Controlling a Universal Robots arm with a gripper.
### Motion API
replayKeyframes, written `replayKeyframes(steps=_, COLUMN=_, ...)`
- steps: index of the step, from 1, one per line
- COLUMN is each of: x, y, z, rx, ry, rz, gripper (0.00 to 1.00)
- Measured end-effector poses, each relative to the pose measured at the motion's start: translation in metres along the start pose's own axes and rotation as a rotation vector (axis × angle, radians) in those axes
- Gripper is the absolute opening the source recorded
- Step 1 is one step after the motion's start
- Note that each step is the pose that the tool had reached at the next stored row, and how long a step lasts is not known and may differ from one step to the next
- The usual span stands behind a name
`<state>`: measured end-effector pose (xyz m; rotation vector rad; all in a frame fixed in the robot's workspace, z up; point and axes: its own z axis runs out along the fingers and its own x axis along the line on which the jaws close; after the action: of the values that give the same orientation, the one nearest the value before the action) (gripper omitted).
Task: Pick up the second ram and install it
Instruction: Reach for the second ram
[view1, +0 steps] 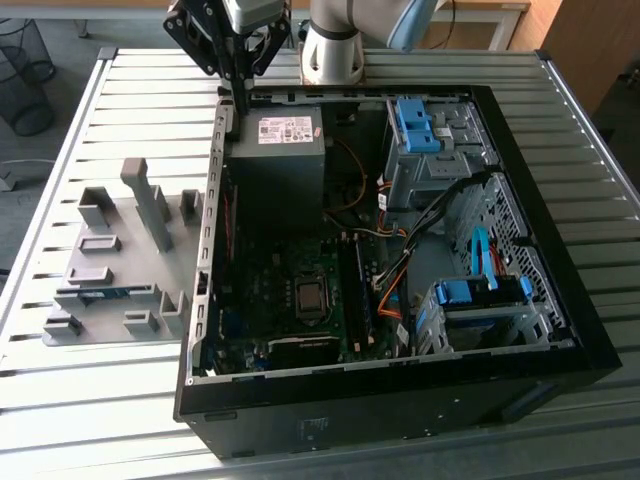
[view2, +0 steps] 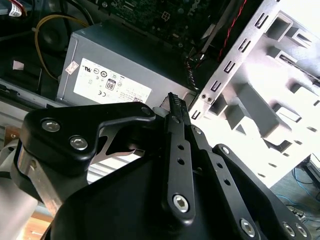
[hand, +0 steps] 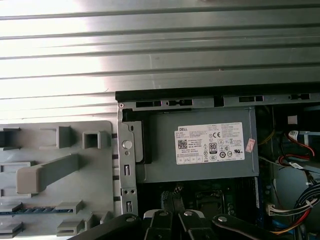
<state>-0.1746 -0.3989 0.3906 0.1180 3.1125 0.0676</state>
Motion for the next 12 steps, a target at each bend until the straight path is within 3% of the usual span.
replayKeyframes(steps=12, x=0.0035, y=-0.0003, z=0.0004, rx=0.0, ry=0.0, rz=0.0, gripper=0.1)
